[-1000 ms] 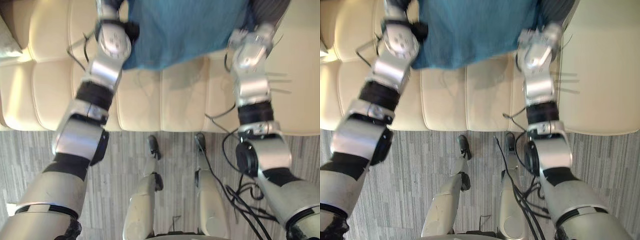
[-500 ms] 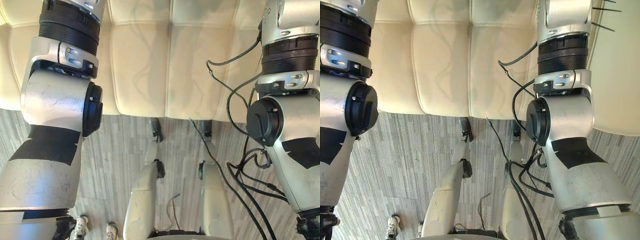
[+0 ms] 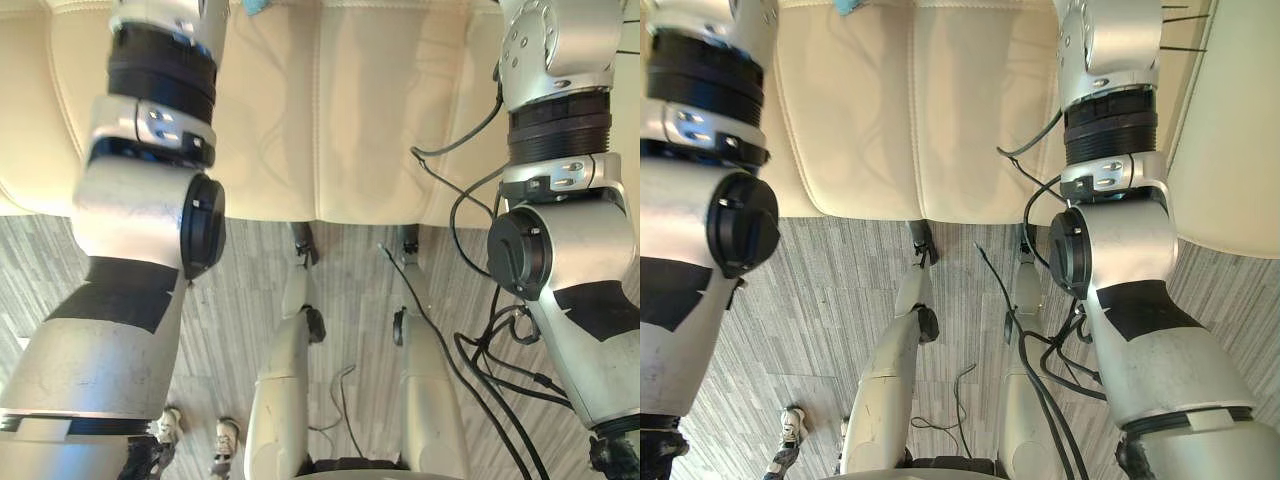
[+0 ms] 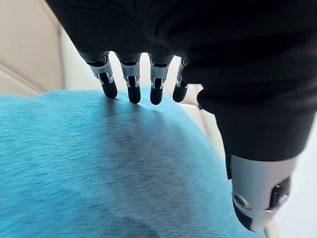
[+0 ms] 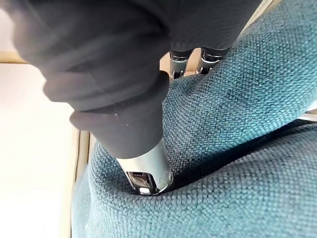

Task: Pick up cushions and gather them together orderly.

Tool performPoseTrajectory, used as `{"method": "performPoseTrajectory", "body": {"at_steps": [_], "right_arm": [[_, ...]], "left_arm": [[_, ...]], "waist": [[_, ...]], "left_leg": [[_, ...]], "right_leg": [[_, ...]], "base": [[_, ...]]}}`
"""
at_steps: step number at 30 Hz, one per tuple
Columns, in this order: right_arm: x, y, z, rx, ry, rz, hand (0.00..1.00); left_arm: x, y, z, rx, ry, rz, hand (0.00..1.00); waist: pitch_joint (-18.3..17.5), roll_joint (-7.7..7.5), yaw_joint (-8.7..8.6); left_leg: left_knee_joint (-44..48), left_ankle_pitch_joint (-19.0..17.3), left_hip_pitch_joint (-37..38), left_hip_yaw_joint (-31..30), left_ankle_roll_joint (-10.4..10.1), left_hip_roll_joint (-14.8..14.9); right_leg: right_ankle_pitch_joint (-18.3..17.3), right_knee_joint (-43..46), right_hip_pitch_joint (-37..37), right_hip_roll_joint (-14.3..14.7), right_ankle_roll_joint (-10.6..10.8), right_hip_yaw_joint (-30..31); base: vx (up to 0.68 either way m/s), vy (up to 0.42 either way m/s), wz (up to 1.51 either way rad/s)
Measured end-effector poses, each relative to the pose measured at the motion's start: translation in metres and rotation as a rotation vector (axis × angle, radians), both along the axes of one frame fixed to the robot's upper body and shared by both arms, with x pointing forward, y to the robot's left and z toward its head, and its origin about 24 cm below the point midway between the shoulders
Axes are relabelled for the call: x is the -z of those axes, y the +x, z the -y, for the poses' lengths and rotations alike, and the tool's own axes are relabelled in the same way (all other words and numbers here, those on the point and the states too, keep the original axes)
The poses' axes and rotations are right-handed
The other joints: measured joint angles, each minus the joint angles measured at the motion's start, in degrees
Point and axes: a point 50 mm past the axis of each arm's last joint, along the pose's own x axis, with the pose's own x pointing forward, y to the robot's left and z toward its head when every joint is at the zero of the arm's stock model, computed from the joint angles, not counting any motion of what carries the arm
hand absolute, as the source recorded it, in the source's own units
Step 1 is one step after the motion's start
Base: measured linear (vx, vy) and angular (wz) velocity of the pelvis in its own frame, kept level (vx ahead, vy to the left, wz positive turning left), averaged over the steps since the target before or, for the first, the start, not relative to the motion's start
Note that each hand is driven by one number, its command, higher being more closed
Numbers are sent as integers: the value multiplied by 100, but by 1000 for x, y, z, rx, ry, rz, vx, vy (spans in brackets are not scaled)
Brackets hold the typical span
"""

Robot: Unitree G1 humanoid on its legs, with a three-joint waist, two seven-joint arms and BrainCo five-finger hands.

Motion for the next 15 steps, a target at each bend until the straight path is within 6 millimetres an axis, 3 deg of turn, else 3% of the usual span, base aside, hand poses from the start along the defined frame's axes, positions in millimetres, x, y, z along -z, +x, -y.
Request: {"method": "performPoseTrajectory", "body": {"at_steps": [5, 9, 15], "right_arm": [[37, 18, 13, 33, -42, -114, 0], [81, 28, 26, 56, -70, -214, 0], [126, 21, 50, 103, -112, -265, 0]], "left_arm": [[45, 15, -15, -30, -16, -112, 0], [76, 18, -28, -50, -34, -154, 0], [90, 4, -50, -91, -8, -76, 0]], "waist": [[0, 0, 9], [0, -1, 45], [-2, -5, 63]], "left_leg": [[2, 48, 33, 0, -60, 79], [-1, 60, 322, 40, -76, 145], [-15, 72, 728, 32, -146, 244]], "right_leg": [[51, 36, 6, 84, -64, -7], [48, 77, 251, 144, -68, 27], [-47, 82, 667, 243, -243, 4]], "base": [[-38, 26, -4], [-57, 34, -6], [-80, -6, 0]]}}
